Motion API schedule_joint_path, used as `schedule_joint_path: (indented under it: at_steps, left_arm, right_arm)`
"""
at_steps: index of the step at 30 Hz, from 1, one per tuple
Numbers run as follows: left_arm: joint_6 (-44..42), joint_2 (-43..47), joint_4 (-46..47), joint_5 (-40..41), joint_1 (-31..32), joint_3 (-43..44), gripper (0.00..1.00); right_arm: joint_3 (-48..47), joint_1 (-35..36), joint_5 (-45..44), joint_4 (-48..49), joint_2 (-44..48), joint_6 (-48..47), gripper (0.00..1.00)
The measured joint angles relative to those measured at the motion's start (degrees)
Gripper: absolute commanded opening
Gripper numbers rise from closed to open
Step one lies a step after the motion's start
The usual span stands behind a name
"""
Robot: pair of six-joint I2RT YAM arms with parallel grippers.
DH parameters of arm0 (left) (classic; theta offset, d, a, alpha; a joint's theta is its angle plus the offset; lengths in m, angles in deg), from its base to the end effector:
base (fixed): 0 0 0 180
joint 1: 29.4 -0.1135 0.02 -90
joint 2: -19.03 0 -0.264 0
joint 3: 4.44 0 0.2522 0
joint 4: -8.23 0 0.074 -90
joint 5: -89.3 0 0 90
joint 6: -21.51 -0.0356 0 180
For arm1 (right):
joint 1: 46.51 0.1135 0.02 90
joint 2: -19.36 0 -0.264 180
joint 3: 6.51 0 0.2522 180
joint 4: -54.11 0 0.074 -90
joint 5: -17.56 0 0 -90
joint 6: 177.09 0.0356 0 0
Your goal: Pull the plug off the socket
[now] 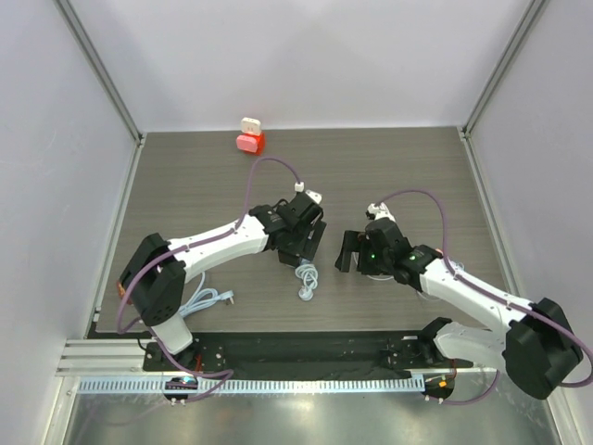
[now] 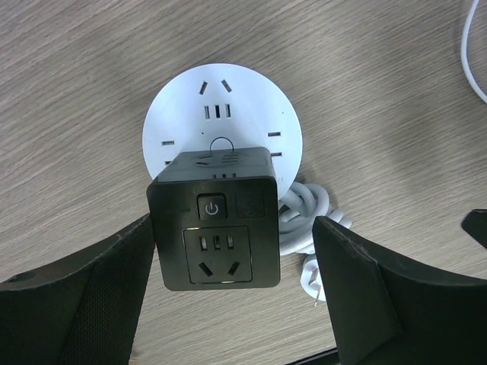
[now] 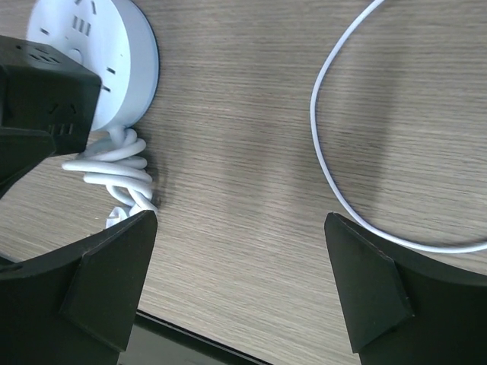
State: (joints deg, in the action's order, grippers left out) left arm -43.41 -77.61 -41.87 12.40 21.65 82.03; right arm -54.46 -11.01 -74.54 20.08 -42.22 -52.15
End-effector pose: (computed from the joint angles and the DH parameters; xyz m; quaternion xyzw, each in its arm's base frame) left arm 0.2280 -0.2692 0.2368 0.1872 0.9422 -0.0703 0.2686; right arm 0.1744 0.1228 0.2053 0.0021 0.9324 0.1943 0.3048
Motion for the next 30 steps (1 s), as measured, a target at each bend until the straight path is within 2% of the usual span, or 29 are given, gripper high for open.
schedule_joint_path:
  at_steps: [2, 8, 11, 12, 15, 21, 26, 30]
  left_arm:
    - [0.1, 0.0, 0.6, 0.4, 0.1, -0.6, 0.79]
    - [0.2, 0.0, 1.9, 1.0, 0.3, -2.9, 0.61]
    - [0.2, -0.1, 2.2, 1.1, 0.4, -2.9, 0.54]
    - [0.2, -0.1, 2.3, 1.2, 0.5, -2.9, 0.34]
    - [0.0, -0.1, 2.5, 1.5, 0.6, -3.0, 0.0]
    - [0.0, 4.0, 5.4, 1.5, 0.7, -7.6, 0.0]
    - [0.1, 16.5, 6.5, -1.0, 0.7, -15.9, 0.0]
    - [1.3, 24.6, 7.5, -3.8, 0.7, -18.3, 0.0]
  right_arm:
    - [-0.5, 0.0, 0.6, 0.1, -1.9, 0.0, 0.99]
    - [-1.4, 0.0, 4.6, 1.0, -6.8, 0.2, 1.0]
    - [-1.4, 0.0, 6.5, 2.4, -7.2, 0.9, 1.0]
    - [-1.4, 0.0, 7.2, 3.1, -7.2, 1.2, 0.99]
    - [-1.4, 0.0, 8.5, 5.1, -7.2, 1.9, 1.0]
    - [-1.4, -0.5, 10.5, 7.4, -8.7, 2.8, 0.95]
    - [-1.5, -1.4, 14.5, 10.8, -9.1, 4.4, 0.91]
    - [-1.1, -1.6, 19.8, 17.4, -9.7, 7.4, 0.92]
